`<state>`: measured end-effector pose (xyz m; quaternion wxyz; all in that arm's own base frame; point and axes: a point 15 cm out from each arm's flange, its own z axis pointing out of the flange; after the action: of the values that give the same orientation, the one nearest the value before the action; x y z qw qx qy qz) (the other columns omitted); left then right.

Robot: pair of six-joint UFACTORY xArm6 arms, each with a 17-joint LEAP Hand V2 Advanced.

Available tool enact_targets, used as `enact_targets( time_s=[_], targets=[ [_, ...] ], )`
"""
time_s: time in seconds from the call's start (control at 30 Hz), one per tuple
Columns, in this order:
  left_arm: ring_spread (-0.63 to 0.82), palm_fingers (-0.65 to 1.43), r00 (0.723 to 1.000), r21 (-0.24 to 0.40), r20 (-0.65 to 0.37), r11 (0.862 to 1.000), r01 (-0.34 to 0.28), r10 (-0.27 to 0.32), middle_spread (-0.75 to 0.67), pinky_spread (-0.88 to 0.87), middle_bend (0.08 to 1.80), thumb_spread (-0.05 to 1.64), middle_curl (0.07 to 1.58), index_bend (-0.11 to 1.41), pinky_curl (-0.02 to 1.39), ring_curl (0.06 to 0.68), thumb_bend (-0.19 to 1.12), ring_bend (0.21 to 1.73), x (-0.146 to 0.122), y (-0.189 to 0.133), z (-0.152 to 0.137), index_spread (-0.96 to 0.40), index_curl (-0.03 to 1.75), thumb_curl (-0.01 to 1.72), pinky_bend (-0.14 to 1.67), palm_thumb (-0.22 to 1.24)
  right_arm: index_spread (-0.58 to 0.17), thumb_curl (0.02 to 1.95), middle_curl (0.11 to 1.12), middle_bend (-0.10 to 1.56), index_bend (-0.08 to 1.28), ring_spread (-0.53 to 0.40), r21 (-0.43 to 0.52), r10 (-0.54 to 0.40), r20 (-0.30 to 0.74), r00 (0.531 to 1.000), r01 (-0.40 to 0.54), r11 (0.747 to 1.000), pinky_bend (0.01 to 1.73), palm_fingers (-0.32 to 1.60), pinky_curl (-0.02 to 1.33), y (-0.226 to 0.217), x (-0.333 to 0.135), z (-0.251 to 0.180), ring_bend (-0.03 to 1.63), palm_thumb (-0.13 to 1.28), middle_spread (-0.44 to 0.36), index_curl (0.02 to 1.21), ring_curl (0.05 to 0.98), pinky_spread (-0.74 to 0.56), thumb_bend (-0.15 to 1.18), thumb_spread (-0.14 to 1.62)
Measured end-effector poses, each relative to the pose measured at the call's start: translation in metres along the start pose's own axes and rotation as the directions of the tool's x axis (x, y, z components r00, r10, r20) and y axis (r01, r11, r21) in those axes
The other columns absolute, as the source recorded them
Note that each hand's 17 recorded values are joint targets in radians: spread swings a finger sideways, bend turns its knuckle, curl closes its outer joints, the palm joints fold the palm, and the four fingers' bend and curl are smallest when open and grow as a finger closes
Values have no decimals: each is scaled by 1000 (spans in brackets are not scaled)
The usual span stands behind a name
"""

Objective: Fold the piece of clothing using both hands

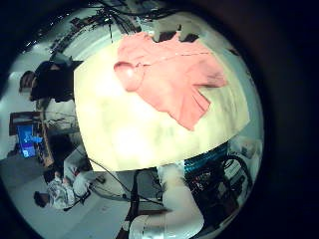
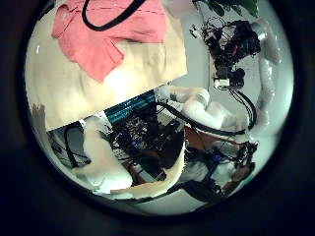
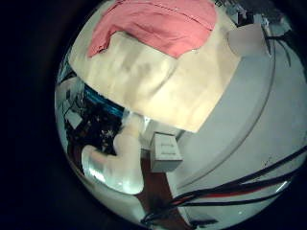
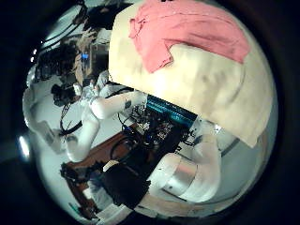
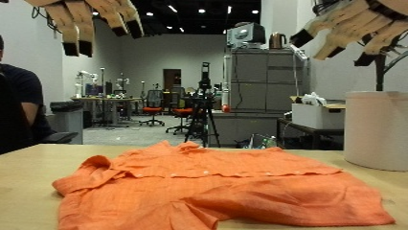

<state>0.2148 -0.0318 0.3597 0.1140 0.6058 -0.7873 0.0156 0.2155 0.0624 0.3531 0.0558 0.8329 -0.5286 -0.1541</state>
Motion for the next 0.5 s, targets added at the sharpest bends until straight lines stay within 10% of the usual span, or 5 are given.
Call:
enact_targets(
  time_s=[0.5],
  targets=[
    [470, 191, 1000, -27, -9, 1000, -15, 15, 202, 440, 192, 954, 337, 177, 288, 213, -27, 366, 2, -12, 1, -23, 344, 293, 193, 33, -334, 217, 349, 198, 182, 231, 13, 8, -3, 1000, -8, 1000, 184, 286, 250, 1, 2, -2, 221, 73, 84, 330, 253, 401, -18, 1139]
  ],
)
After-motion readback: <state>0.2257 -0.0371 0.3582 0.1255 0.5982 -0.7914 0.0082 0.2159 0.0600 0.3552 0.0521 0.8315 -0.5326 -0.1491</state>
